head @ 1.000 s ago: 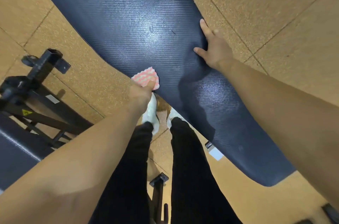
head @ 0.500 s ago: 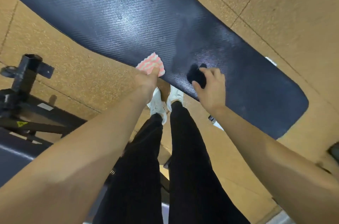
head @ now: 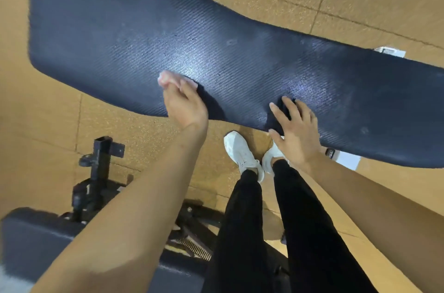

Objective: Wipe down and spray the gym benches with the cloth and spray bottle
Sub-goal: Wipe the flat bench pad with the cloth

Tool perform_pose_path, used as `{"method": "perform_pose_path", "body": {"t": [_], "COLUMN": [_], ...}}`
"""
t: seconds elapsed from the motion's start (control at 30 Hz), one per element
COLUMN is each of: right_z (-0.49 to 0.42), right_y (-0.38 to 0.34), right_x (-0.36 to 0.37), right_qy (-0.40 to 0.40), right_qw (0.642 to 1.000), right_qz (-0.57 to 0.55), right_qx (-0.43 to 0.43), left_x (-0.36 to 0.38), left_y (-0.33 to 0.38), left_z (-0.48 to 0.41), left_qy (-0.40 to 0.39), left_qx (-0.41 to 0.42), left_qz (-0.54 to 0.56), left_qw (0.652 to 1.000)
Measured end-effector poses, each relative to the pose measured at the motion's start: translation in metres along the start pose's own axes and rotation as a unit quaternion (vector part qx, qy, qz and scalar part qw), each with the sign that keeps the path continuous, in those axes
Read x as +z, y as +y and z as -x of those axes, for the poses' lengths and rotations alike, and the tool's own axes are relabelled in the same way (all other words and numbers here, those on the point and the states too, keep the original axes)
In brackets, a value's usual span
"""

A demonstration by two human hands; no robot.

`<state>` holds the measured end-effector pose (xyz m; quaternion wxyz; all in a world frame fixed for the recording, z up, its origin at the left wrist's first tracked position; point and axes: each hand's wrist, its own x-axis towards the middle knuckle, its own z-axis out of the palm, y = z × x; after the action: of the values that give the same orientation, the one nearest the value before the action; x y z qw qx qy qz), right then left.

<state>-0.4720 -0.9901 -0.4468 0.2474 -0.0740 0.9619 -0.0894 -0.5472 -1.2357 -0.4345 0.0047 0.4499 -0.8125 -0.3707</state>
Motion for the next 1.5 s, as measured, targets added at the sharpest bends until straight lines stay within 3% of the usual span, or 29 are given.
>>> {"method": "perform_pose_path", "body": {"t": [0.1,0.17,0.27,0.33,0.5,0.6,0.7,0.77,0.83,0.9,1.0,1.1,1.17,1.27,1.33,1.4,1.5], "right_z": [-0.016,-0.017,-0.005,0.005,0.027,0.036,0.045,0.051,0.056,0.056,0.055,0.057,0.058,0.061,0.067,0.075,0.088], "right_y": [-0.01,-0.013,-0.007,0.001,0.019,0.031,0.044,0.053,0.061,0.066,0.065,0.059,0.053,0.043,0.033,0.022,0.008], "right_x": [-0.004,-0.004,0.004,0.011,0.016,0.015,0.013,0.013,0.013,0.013,0.012,0.014,0.016,0.02,0.022,0.024,0.026], "right_qy": [0.009,-0.006,-0.029,-0.023,-0.022,-0.034,-0.05,-0.064,-0.078,-0.086,-0.096,-0.086,-0.082,-0.084,-0.078,-0.065,-0.041], "right_qw": [1.0,1.0,0.999,0.999,0.999,0.998,0.997,0.997,0.996,0.996,0.994,0.995,0.995,0.991,0.987,0.979,0.936], "right_qz": [-0.017,-0.016,-0.018,-0.028,-0.036,-0.048,-0.036,-0.032,-0.027,-0.031,-0.039,-0.036,-0.038,-0.069,-0.11,-0.166,-0.306], "right_qx": [-0.008,-0.02,-0.017,-0.007,0.003,0.019,0.038,0.035,0.021,0.011,0.022,0.031,0.04,0.076,0.09,0.1,0.167], "left_x": [0.009,0.017,0.04,0.057,0.09,0.106,0.13,0.145,0.155,0.15,0.117,0.061,0.02,-0.015,-0.022,-0.032,-0.047], "left_y": [0.01,0.019,0.022,0.023,0.032,0.038,0.046,0.054,0.056,0.053,0.027,-0.012,-0.037,-0.058,-0.067,-0.072,-0.067], "left_z": [-0.051,-0.083,-0.117,-0.12,-0.052,-0.005,0.035,0.061,0.075,0.073,0.041,0.0,-0.01,0.004,0.019,0.043,0.082], "left_qy": [-0.033,-0.068,-0.095,-0.115,-0.217,-0.295,-0.347,-0.372,-0.373,-0.358,-0.324,-0.259,-0.239,-0.263,-0.294,-0.307,-0.279], "left_qx": [0.063,0.136,0.245,0.316,0.478,0.522,0.585,0.632,0.652,0.641,0.586,0.54,0.494,0.432,0.392,0.301,0.064], "left_qz": [-0.096,-0.208,-0.395,-0.453,-0.44,-0.41,-0.4,-0.403,-0.417,-0.426,-0.452,-0.525,-0.521,-0.46,-0.44,-0.378,-0.163], "left_qw": [0.993,0.966,0.88,0.826,0.729,0.687,0.615,0.548,0.512,0.528,0.589,0.605,0.653,0.73,0.753,0.82,0.944]}}
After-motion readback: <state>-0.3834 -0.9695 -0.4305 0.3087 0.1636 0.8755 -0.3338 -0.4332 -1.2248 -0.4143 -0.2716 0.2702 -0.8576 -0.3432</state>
